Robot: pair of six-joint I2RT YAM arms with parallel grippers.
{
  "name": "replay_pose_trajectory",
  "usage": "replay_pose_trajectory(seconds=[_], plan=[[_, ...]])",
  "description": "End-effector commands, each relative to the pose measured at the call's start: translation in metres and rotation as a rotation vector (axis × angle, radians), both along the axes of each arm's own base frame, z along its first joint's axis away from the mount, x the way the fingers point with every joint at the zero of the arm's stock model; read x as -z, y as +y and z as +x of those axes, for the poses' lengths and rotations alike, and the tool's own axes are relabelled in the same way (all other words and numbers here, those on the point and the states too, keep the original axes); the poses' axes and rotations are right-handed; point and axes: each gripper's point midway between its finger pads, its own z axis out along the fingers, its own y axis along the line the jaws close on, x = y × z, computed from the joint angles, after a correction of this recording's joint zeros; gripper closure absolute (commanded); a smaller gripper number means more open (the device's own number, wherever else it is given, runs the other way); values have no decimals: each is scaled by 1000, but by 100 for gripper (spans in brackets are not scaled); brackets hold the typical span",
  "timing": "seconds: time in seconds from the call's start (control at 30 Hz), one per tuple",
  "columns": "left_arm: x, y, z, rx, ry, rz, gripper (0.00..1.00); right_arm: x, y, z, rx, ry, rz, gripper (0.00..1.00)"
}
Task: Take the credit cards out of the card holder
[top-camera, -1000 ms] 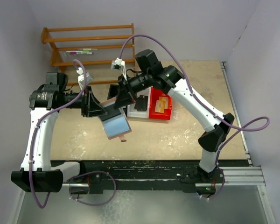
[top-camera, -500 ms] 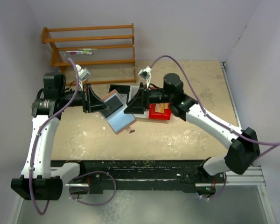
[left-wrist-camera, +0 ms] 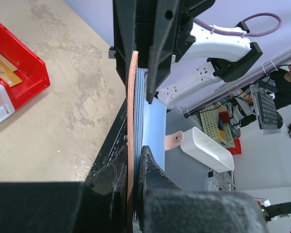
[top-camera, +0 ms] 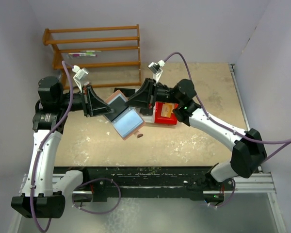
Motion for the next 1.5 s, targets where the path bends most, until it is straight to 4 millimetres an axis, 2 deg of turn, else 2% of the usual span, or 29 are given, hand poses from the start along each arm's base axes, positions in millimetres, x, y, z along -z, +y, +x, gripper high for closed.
replay_pose_trajectory(seconds=[0.0,0.07,0.13,0.2,0.23,0.3,0.37,0.6,0.97,1.07,1.3,1.37,1.43,1.47], plan=[[-9,-1,-11,38,-41,-12,90,-39,-4,-15,-50,-82,91,91],[-5,-1,-11,43,-51,-2,81,-38,-4,-17,-73,-75,69,100],[-1,-1,-10,42,-53,12,66,-34,-3,-21,-106,-78,35,100],[3,0,-8,48,-55,25,46,-28,-2,-26,-161,-91,-16,100],[4,0,-8,55,-69,31,41,-23,-2,-29,-185,-99,-46,100],[6,1,-9,71,-87,49,36,-19,-2,-30,-219,-135,-100,100],[11,2,-8,83,-106,73,35,-11,0,-25,-213,-160,-169,100],[39,7,-3,116,-112,160,41,10,6,-10,-218,-192,-327,100],[45,7,-4,125,-122,151,53,20,17,-7,-247,-197,-379,100],[53,6,-2,123,-101,148,59,20,23,-8,-257,-198,-380,100],[58,5,-4,121,-78,142,84,16,26,-10,-266,-201,-376,98],[55,3,-6,131,-64,121,91,11,24,-4,-223,-216,-369,75],[53,2,-6,135,-38,101,97,3,18,13,-113,-196,-363,49],[52,2,-6,135,-24,91,100,3,12,26,-35,-176,-367,41]])
